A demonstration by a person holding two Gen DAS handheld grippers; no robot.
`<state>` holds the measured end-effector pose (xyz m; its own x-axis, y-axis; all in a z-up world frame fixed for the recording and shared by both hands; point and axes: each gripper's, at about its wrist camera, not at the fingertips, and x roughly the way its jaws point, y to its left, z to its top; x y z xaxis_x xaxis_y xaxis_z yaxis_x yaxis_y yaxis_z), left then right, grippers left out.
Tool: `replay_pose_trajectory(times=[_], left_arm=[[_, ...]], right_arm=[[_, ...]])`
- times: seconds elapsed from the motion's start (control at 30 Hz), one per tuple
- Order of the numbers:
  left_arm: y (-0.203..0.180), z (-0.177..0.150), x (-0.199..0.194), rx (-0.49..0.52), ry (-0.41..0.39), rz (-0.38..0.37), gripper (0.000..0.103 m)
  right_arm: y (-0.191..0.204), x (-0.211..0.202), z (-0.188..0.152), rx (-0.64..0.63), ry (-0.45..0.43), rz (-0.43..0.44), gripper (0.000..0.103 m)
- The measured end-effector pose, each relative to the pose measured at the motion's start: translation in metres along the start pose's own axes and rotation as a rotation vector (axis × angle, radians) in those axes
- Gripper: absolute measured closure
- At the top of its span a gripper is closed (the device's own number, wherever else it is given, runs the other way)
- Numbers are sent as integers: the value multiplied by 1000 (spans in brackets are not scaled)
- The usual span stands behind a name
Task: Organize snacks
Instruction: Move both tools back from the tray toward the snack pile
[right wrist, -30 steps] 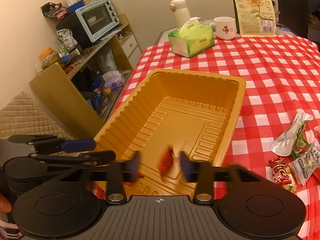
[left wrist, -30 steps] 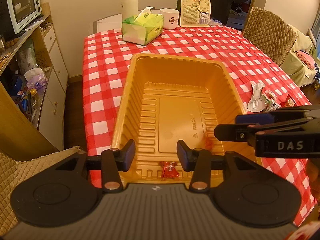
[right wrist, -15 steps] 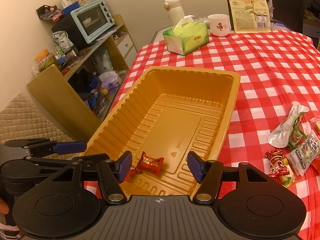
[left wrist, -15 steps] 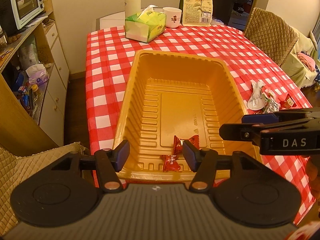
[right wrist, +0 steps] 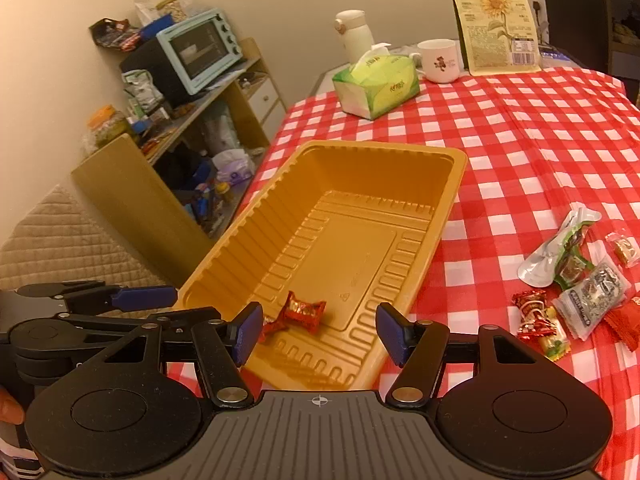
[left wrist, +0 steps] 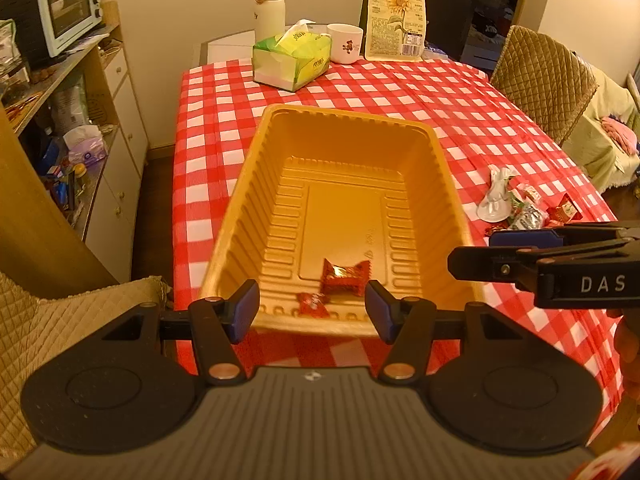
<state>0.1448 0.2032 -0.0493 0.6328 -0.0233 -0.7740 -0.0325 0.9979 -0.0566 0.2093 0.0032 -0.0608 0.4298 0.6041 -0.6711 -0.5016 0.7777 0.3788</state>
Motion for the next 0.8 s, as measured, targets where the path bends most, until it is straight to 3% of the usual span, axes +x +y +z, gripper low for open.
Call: replay_pose_trajectory(times=[0.43,0.8], left_arm=[[-88,-33,-30,-83,-6,51,47],[-177,-43,-18,-99,-1,31,47]], right_arm=[[-53,-63,-25,-67,27,77,40],[-137,-112,-47,-33,52,41,39]])
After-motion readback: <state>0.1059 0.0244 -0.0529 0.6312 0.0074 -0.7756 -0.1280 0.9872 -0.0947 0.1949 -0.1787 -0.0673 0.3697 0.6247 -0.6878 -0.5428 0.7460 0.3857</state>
